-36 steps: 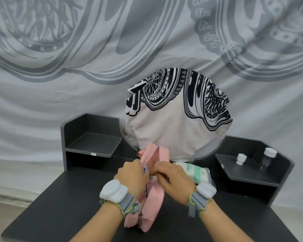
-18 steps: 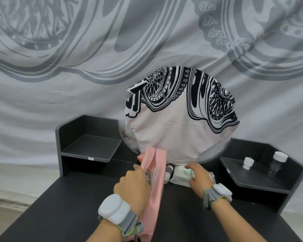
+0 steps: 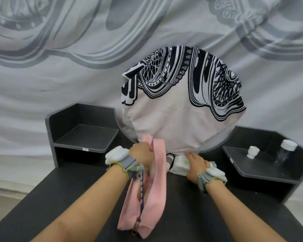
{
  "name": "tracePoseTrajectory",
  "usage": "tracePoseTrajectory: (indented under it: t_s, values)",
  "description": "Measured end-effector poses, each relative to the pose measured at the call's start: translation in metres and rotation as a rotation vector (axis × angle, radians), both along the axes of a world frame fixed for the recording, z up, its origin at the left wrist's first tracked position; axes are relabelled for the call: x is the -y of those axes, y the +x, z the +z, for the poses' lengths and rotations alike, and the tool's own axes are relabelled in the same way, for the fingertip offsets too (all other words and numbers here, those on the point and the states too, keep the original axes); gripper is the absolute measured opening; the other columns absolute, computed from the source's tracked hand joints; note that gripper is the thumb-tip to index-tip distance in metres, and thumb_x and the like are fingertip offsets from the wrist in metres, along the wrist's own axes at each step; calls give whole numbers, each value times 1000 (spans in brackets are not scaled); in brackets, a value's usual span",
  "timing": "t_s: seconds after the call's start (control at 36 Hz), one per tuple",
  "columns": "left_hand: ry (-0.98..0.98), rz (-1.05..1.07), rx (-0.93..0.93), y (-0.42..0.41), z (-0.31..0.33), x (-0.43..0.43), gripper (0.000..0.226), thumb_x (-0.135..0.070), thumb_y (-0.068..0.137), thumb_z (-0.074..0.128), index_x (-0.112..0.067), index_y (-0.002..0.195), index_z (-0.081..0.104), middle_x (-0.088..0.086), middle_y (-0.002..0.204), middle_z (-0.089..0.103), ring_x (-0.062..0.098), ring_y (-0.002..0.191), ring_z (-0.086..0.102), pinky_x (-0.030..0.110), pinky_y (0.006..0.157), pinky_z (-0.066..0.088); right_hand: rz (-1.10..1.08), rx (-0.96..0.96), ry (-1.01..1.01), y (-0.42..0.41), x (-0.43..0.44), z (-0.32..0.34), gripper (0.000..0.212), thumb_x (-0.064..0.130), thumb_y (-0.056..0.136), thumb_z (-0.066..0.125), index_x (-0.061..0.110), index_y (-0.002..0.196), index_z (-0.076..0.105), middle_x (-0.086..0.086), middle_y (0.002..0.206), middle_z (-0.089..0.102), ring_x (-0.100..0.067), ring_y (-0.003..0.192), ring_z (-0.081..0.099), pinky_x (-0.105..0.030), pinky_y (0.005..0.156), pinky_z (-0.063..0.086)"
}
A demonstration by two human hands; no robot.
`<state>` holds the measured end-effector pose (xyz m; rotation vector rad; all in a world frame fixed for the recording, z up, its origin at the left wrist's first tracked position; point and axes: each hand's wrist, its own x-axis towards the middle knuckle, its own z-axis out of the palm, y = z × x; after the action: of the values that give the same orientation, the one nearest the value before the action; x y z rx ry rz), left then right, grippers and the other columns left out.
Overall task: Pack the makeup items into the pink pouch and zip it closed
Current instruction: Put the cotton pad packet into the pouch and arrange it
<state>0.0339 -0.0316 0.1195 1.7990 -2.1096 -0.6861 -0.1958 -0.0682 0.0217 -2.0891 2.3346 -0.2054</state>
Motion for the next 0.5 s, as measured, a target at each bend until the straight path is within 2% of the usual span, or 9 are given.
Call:
tracePoseTrajectory:
  t_s: [0.11,0.22,0.36,0.42,0.5]
  values:
    - [31,-2,-27,2,-3,5,31,-22,88,51,-12,113,67,11,123,64,29,115,58,27,94,44,-29,-62,76,0,2,-3,71,16,81,54,21,144,23,-5,144,39,-28,134,35,-42,107,31]
    - [23,5,-12,0,-5,5,33,-17,90,47,-11,117,65,13,126,61,31,117,56,29,97,44,-24,-25,6,3,0,-2,62,11,79,56,25,135,35,-3,137,44,-26,128,39,-43,100,34]
    - [-5,40,-82,3,-2,2,48,-13,91,42,-21,139,44,10,144,45,31,130,46,29,103,37,-75,138,-120,6,-9,4,68,0,72,57,27,132,39,0,136,42,-24,127,37,-40,96,32]
    - [-17,75,-145,5,-3,3,57,-11,90,43,-26,144,35,9,150,38,30,134,41,30,107,34,-88,207,-178,6,-18,12,65,0,70,58,25,128,41,-2,131,44,-25,124,38,-39,96,32]
    - [-39,118,-251,5,-2,0,58,-14,91,46,-29,145,33,7,152,36,29,136,39,31,109,33,-88,327,-271,4,-33,26,60,7,70,61,25,125,43,-3,127,47,-27,120,41,-41,94,35]
